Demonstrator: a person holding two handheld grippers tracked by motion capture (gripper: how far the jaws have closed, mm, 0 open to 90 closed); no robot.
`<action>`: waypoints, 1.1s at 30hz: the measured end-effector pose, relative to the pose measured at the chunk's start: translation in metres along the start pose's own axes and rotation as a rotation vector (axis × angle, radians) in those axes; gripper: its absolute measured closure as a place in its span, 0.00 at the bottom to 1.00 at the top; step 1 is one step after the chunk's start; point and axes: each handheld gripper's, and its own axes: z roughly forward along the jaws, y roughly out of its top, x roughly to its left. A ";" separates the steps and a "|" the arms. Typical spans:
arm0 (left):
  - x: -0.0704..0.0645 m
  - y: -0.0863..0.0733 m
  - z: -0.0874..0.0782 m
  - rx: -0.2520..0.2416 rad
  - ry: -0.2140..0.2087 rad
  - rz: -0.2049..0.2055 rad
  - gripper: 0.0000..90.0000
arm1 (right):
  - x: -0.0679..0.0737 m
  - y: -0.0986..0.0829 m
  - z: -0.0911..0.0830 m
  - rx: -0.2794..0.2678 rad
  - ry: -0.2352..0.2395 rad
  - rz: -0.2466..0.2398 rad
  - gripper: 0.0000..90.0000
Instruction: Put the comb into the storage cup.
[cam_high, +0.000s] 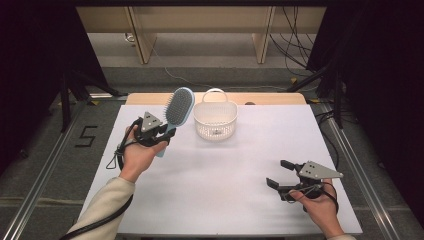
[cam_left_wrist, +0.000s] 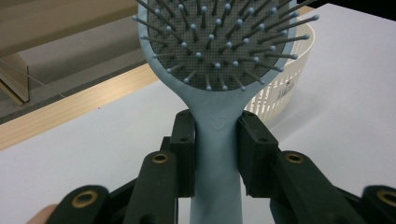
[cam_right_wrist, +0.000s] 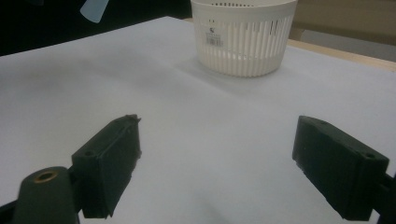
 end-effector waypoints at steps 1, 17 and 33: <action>0.000 0.000 0.000 -0.001 -0.002 0.002 0.78 | 0.000 0.000 0.000 0.000 0.000 -0.001 0.18; -0.002 0.006 0.003 -0.016 -0.013 0.000 0.78 | 0.000 0.000 0.000 -0.005 -0.001 0.004 0.18; -0.004 0.015 0.007 -0.033 -0.022 0.001 0.78 | 0.000 0.000 0.000 -0.004 -0.003 0.007 0.18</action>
